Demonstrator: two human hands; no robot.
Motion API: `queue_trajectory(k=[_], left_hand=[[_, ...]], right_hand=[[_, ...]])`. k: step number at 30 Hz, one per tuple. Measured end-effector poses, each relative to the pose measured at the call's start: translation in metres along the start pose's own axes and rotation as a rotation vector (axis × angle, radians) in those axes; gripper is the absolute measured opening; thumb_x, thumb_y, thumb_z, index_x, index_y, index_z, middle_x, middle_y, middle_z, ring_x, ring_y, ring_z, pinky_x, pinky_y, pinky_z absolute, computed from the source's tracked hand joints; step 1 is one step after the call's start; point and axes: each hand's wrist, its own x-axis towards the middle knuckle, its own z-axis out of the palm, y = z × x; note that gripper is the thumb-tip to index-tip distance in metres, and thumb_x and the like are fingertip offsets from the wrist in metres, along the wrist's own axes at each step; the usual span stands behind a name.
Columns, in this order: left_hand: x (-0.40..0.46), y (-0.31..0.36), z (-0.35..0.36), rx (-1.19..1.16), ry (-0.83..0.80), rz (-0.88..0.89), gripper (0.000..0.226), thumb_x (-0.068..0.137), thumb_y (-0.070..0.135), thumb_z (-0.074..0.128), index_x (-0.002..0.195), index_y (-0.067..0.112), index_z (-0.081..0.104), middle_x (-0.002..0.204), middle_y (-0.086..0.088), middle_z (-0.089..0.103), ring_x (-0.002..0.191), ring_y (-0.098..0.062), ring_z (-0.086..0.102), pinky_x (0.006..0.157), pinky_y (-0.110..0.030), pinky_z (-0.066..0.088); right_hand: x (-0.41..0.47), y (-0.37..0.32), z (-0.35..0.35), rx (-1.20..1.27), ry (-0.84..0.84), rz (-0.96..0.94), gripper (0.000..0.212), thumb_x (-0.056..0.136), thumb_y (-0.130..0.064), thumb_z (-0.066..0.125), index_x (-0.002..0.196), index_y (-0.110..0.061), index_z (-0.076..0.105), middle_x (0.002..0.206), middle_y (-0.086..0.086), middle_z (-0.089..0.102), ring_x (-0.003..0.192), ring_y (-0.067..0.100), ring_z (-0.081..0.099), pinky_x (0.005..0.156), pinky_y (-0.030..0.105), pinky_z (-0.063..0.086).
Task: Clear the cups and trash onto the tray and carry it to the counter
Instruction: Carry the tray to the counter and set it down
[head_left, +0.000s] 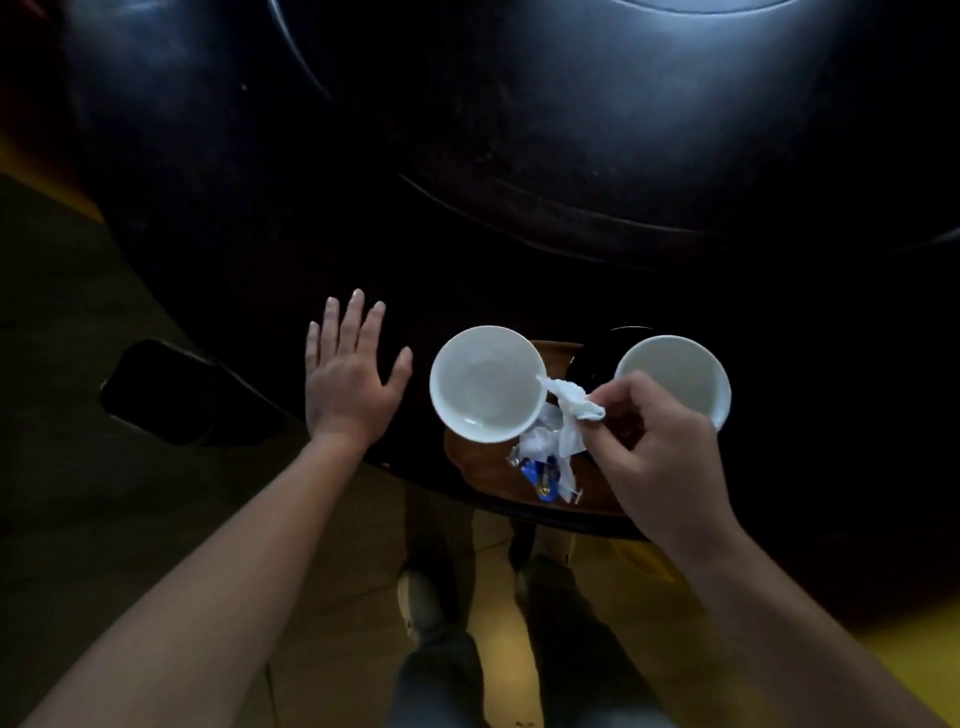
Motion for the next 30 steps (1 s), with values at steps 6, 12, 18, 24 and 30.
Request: queue_trajectory(k=[6, 12, 18, 24, 30], left_hand=[[0.0, -0.004, 0.005, 0.001, 0.018, -0.008, 0.07, 0.1, 0.061, 0.033, 0.16, 0.024, 0.03, 0.171, -0.007, 0.02, 0.159, -0.031, 0.008, 0.126, -0.059, 0.004], [0.0, -0.003, 0.005, 0.01, -0.002, -0.036, 0.069, 0.1, 0.062, 0.033, 0.16, 0.028, 0.028, 0.171, -0.012, 0.013, 0.159, -0.033, 0.003, 0.123, -0.065, 0.0], [-0.001, -0.003, 0.003, -0.001, 0.007, -0.035, 0.068, 0.101, 0.062, 0.031, 0.16, 0.029, 0.027, 0.172, -0.011, 0.013, 0.159, -0.031, 0.002, 0.124, -0.061, -0.003], [-0.001, -0.002, 0.002, -0.025, 0.016, -0.045, 0.069, 0.101, 0.063, 0.033, 0.16, 0.029, 0.029, 0.171, -0.01, 0.015, 0.159, -0.031, 0.004, 0.125, -0.061, 0.0], [-0.001, -0.001, 0.003, -0.032, 0.03, -0.049, 0.067, 0.101, 0.061, 0.037, 0.159, 0.028, 0.031, 0.171, -0.01, 0.016, 0.159, -0.031, 0.005, 0.125, -0.06, 0.0]], right_hand=[[-0.015, 0.001, 0.033, -0.034, 0.255, 0.08, 0.008, 0.09, -0.022, 0.073, 0.089, -0.021, 0.065, 0.076, -0.014, 0.065, 0.077, 0.001, 0.066, 0.062, 0.018, 0.054], [-0.048, 0.016, 0.042, -0.033, 0.302, 0.135, 0.005, 0.091, -0.019, 0.073, 0.091, -0.018, 0.067, 0.077, -0.012, 0.068, 0.073, 0.003, 0.067, 0.06, 0.027, 0.057], [-0.058, 0.023, 0.059, -0.087, 0.288, 0.154, 0.008, 0.092, -0.025, 0.072, 0.098, -0.02, 0.071, 0.074, -0.016, 0.066, 0.068, 0.003, 0.065, 0.055, 0.027, 0.055], [-0.05, 0.03, 0.069, -0.242, 0.205, 0.132, 0.015, 0.094, -0.031, 0.066, 0.104, -0.021, 0.072, 0.077, -0.007, 0.072, 0.068, 0.009, 0.067, 0.055, 0.032, 0.056], [-0.049, 0.035, 0.07, -0.29, 0.138, 0.135, 0.019, 0.094, -0.032, 0.063, 0.108, -0.023, 0.073, 0.076, -0.008, 0.072, 0.065, 0.009, 0.065, 0.054, 0.024, 0.047]])
